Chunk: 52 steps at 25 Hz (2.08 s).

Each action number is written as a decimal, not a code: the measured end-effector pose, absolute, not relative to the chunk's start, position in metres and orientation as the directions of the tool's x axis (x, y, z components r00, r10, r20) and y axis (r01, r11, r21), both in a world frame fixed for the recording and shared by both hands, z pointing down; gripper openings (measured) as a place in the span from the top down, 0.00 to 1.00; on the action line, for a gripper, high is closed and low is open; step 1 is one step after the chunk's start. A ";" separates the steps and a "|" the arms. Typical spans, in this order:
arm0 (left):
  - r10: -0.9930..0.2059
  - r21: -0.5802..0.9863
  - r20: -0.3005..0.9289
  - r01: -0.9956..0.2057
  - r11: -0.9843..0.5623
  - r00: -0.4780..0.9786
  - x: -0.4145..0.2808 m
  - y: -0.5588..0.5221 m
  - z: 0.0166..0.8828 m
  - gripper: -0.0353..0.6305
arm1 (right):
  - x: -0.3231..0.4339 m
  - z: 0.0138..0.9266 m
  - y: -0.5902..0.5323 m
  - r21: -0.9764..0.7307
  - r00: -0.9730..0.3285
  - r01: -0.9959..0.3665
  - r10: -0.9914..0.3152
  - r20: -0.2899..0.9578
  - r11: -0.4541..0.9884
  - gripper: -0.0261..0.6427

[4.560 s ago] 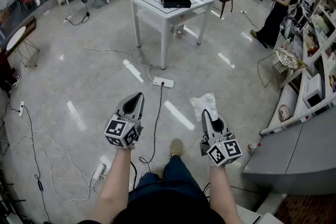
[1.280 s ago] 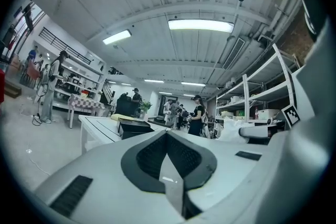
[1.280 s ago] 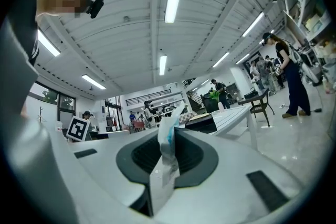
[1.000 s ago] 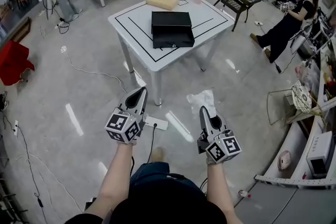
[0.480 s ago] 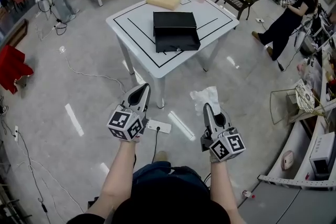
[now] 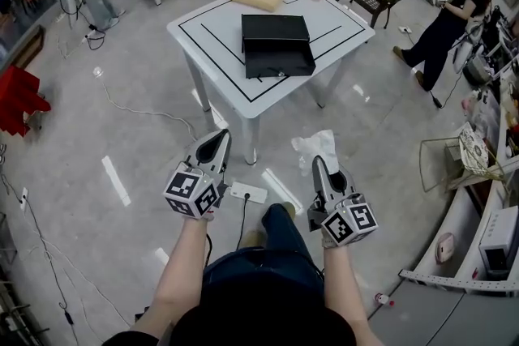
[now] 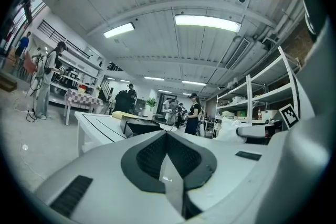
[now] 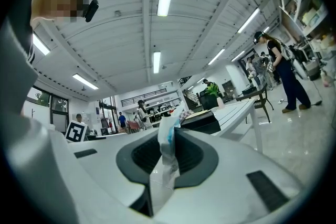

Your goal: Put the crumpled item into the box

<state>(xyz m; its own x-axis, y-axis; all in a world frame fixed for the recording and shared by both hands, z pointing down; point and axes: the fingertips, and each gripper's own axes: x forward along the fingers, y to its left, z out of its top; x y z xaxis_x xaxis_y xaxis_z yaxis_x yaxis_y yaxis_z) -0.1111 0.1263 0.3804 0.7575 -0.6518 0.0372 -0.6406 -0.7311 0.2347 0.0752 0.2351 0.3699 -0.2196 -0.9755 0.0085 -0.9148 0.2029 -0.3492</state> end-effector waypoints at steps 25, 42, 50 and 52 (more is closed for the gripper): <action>-0.696 0.237 0.025 -0.681 -0.693 0.718 -0.128 0.098 0.378 0.94 | 0.066 0.363 0.190 -0.371 -0.287 -0.888 -0.958 -0.011 0.271 0.89; -0.672 0.225 0.027 -0.660 -0.717 0.740 -0.080 0.004 0.379 0.94 | 0.100 0.368 0.086 -0.394 -0.309 -0.873 -0.951 -0.011 0.288 0.89; -0.662 0.234 0.045 -0.652 -0.721 0.748 -0.047 -0.053 0.393 0.94 | 0.120 0.380 0.022 -0.408 -0.344 -0.859 -0.939 0.011 0.310 0.89; -0.658 0.235 0.053 -0.650 -0.723 0.751 -0.038 -0.065 0.398 0.94 | 0.126 0.384 0.007 -0.413 -0.350 -0.856 -0.937 0.017 0.312 0.89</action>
